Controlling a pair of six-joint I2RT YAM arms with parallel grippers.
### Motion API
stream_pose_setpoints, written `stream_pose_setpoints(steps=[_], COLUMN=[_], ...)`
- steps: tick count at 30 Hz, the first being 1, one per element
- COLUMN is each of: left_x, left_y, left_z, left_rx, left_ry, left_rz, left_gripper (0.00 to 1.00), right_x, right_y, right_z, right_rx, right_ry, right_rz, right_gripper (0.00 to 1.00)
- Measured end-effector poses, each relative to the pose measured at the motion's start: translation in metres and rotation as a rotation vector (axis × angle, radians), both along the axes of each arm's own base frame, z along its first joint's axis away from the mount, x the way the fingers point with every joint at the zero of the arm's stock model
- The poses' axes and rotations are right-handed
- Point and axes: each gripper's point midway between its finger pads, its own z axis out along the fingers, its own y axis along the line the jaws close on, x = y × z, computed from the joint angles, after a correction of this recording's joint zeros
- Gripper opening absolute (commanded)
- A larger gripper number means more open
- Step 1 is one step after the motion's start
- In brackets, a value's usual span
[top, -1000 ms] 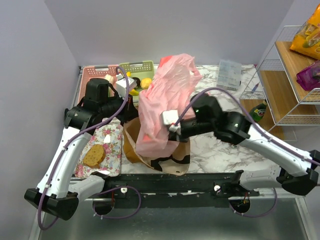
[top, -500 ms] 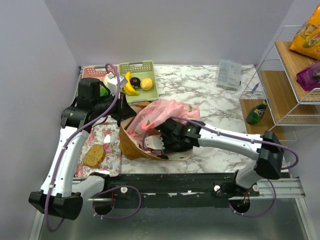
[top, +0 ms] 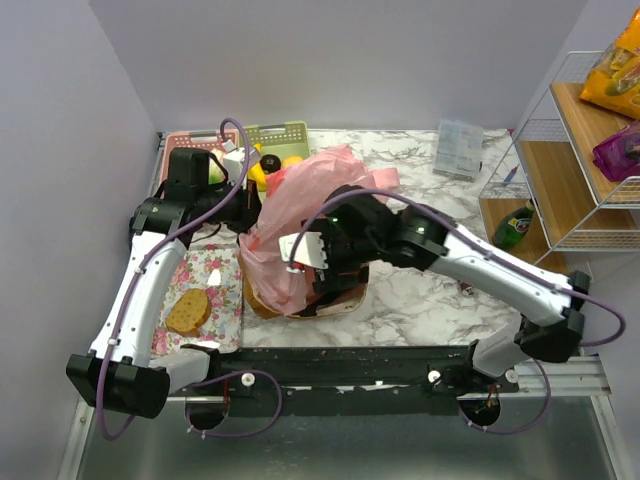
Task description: Untie the knot of the grocery bags and take out the mixed food
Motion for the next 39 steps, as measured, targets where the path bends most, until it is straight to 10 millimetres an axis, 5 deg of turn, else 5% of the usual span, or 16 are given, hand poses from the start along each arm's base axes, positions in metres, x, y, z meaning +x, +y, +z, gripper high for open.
stream_pose_setpoints(steps=[5,15,18,23,26,30,36,39], left_x=[0.007,0.012,0.011,0.01,0.011,0.012,0.015,0.014], left_y=[-0.002,-0.002,-0.002,-0.002,-0.002,-0.002,-0.002,-0.002], left_z=[0.002,-0.002,-0.002,-0.003,-0.001,0.001,0.006,0.006], left_rx=[-0.002,0.003,0.004,0.006,0.006,0.007,0.005,0.002], left_ry=[0.007,0.027,0.03,0.036,0.034,0.039,0.04,0.046], left_rz=[0.001,0.0,-0.001,-0.002,-0.003,-0.003,0.0,-0.003], left_gripper=[0.0,0.0,0.0,0.0,0.0,0.0,0.0,0.0], right_x=[-0.028,-0.049,-0.047,-0.044,-0.026,0.0,0.008,0.006], right_y=[-0.01,0.005,0.017,0.021,0.023,0.042,0.05,0.031], right_z=[0.064,0.102,0.153,0.268,0.286,0.241,0.033,-0.033], right_rx=[0.169,0.338,0.508,0.836,0.899,0.787,0.255,0.062], right_ry=[-0.018,0.064,0.054,-0.034,-0.101,-0.142,-0.17,-0.182], right_rz=[0.126,0.16,0.118,0.093,0.023,-0.044,-0.062,-0.051], right_gripper=[0.85,0.9,0.92,0.95,0.77,0.54,0.39,0.39])
